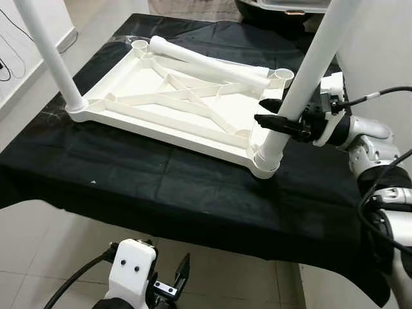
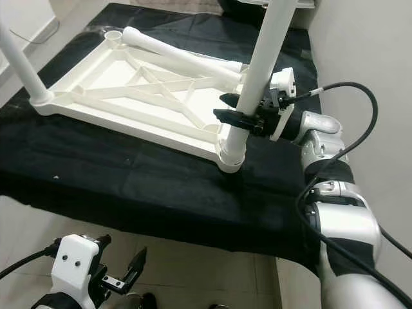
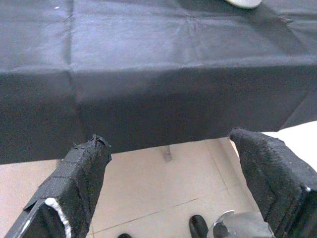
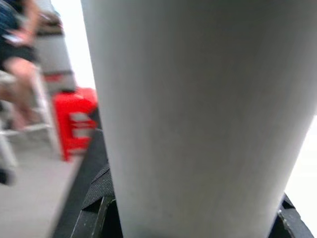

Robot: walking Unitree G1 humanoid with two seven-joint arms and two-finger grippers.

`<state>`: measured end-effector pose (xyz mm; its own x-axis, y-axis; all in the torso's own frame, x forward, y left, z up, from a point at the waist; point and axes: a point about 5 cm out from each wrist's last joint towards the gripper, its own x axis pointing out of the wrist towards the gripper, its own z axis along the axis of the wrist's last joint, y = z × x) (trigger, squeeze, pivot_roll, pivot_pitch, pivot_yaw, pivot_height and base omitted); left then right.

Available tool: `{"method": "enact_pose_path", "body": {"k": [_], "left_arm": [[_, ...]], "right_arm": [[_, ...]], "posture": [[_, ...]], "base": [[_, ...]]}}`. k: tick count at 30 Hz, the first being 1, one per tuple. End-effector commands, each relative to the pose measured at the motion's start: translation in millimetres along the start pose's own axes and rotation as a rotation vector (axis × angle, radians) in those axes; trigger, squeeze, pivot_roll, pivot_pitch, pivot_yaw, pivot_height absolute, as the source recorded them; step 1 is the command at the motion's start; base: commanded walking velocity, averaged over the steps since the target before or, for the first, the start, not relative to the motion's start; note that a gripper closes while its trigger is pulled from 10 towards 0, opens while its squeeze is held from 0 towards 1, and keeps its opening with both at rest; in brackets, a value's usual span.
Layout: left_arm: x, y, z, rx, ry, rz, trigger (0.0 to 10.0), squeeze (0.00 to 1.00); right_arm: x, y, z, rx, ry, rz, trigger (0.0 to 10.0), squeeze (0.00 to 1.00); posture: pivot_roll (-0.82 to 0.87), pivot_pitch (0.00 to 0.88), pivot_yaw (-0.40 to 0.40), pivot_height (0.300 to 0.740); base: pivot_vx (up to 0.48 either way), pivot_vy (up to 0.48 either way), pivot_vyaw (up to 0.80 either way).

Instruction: Building children table

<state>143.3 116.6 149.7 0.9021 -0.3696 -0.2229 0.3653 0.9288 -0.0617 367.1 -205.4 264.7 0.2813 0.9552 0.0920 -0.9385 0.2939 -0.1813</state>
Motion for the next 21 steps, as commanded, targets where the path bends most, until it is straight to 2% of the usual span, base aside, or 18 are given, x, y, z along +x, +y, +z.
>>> {"method": "enact_pose_path", "body": {"k": [1, 12, 21], "left_arm": [[-1.6, -3.4, -1.0, -0.002, 0.012, -0.017, 10.0, 0.0], [-0.4, -4.2, -1.4, -0.003, 0.01, -0.019, 10.0, 0.0], [0.5, -5.8, -1.6, -0.007, 0.004, -0.023, 10.0, 0.0]], "right_arm": [[15.9, 29.4, -59.2, 0.293, 0.055, 0.165, 0.0, 0.0], [29.6, 39.5, -56.5, 0.336, -0.025, 0.238, 0.0, 0.0], [37.0, 51.7, -53.3, 0.251, 0.011, 0.307, 0.0, 0.0]], "posture": [[0.17, 0.255, -0.036, 0.74], [0.17, 0.245, -0.039, 0.74], [0.16, 0.231, -0.045, 0.74]], "base": [[0.0, 0.0, 0.0], [0.0, 0.0, 0.0], [0.0, 0.0, 0.0]]}}
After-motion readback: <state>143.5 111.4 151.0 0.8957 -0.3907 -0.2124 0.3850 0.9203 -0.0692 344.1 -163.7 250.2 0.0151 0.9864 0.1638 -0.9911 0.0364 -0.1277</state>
